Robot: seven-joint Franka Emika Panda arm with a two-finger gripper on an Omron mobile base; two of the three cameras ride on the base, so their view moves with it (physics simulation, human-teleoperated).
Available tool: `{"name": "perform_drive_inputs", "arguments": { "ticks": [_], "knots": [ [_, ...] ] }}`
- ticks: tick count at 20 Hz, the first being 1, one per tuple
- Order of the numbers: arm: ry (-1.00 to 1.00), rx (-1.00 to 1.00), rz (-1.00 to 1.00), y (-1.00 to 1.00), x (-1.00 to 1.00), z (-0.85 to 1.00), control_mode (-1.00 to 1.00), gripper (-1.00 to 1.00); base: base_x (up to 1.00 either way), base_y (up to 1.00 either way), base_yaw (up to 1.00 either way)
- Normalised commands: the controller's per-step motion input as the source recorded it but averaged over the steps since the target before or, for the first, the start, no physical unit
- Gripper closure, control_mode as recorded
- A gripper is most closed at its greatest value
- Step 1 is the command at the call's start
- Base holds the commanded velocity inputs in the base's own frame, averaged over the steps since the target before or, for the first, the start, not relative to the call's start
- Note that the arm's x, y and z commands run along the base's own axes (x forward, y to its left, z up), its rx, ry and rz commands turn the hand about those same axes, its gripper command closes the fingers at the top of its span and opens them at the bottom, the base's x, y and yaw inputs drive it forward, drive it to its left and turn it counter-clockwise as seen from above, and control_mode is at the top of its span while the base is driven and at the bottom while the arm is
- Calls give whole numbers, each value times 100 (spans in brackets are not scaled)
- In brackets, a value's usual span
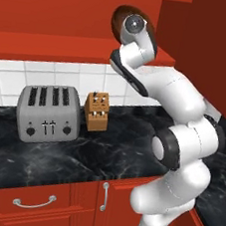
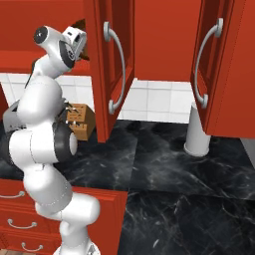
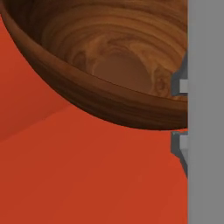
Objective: Move the bowls from the cabinet to the plates on the dining table.
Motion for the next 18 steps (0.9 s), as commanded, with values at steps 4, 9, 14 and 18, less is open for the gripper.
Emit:
{"name": "perform_drive_inputs", "arguments": {
  "ticks": [4, 9, 14, 18],
  "knots": [
    [0, -30, 11, 8, -98, 1, -100, 100, 0, 0, 0],
    [1, -33, 9, 4, -91, -10, -100, 100, 0, 0, 0],
    [7, -28, 12, 14, -78, -37, -100, 100, 0, 0, 0],
    [11, -22, 13, 14, -81, -34, -100, 100, 0, 0, 0]
  ]
}}
